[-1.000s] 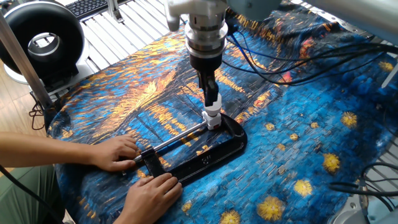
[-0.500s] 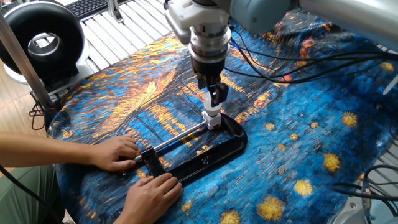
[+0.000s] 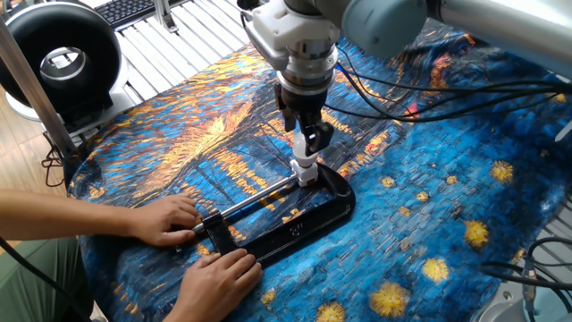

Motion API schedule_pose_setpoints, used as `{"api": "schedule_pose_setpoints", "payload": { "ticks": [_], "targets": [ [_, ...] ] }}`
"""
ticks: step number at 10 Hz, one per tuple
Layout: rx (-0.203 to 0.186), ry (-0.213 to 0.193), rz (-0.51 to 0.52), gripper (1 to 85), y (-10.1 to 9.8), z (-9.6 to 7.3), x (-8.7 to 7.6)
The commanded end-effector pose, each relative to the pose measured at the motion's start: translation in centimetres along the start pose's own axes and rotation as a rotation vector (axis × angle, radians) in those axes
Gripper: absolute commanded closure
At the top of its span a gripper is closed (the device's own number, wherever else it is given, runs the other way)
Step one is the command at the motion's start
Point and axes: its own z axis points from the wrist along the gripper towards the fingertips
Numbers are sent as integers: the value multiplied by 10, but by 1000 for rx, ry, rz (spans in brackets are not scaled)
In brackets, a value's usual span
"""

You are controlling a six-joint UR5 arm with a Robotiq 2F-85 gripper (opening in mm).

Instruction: Install the light bulb by rotating it

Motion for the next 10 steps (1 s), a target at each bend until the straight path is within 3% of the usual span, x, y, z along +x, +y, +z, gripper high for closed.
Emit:
{"api": "schedule_pose_setpoints", "payload": {
  "ticks": [1, 3, 10],
  "targets": [
    [-1, -28, -15, 247, 2, 3, -1],
    [-5, -17, -14, 260, 3, 3, 3],
    [-7, -35, -27, 333, 4, 6, 6]
  ]
}}
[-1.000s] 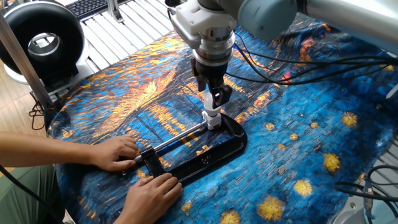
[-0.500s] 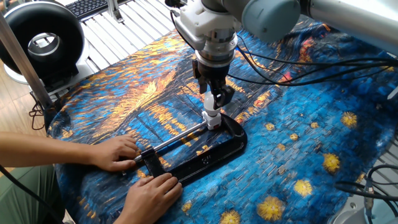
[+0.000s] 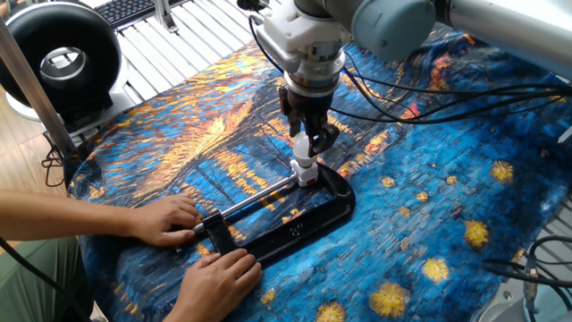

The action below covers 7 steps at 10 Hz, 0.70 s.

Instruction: Install the light bulb by rotating it

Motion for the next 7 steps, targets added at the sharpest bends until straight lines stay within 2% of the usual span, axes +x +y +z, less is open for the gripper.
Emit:
{"api": "schedule_pose_setpoints", "payload": {
  "ticks": [1, 7],
  "targets": [
    [1, -5, 0, 337, -1, 0, 2],
    [1, 17, 25, 363, 0, 1, 10]
  ]
}}
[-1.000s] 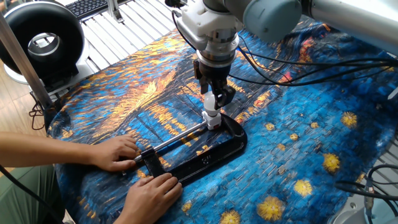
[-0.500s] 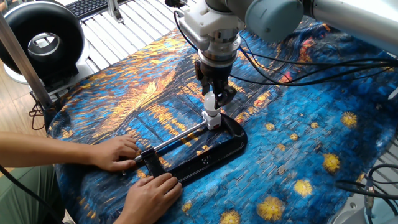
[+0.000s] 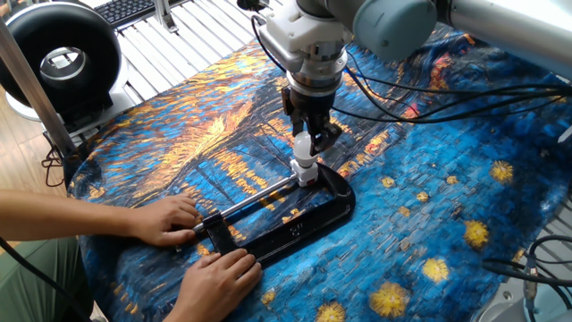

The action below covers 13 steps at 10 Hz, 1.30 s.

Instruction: Install the light bulb by rotating it

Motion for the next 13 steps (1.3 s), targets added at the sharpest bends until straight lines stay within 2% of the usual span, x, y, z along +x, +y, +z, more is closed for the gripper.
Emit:
{"api": "schedule_pose_setpoints", "payload": {
  "ticks": [1, 2, 4, 6, 8, 10, 12, 13],
  "targets": [
    [6, 0, 29, 417, 0, 0, 2],
    [10, 9, 41, 487, 0, -1, 4],
    [20, 12, 64, 537, 0, -2, 3],
    [30, 6, 122, 640, -1, 0, 0],
    [11, 10, 197, 643, 4, 1, 1],
    [-14, -35, 369, 673, 7, -2, -10],
    [-47, -38, 486, 683, 9, -5, -7],
    [-77, -59, 554, 677, 10, -2, -10]
  ]
}}
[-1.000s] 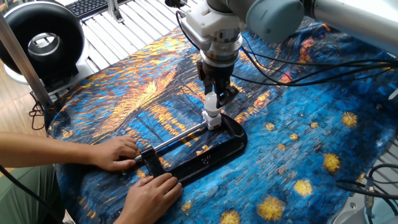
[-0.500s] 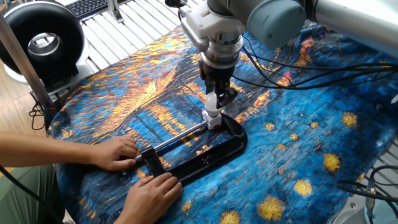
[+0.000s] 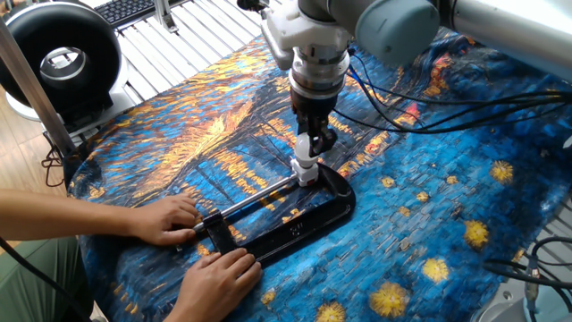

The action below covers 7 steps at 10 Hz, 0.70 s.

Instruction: Install the light bulb by rotating it

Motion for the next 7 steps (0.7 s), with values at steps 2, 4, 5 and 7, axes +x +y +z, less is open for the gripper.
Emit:
{"api": "schedule_pose_setpoints", "payload": {
  "ticks": [2, 4, 5, 7],
  "targets": [
    [-93, -29, 357, 670, 4, 6, 0],
    [-110, -13, 485, 700, 1, -3, 5],
    [-112, 0, 545, 720, -2, -9, 9],
    [-116, -44, 679, 733, -10, -5, -2]
  ]
}}
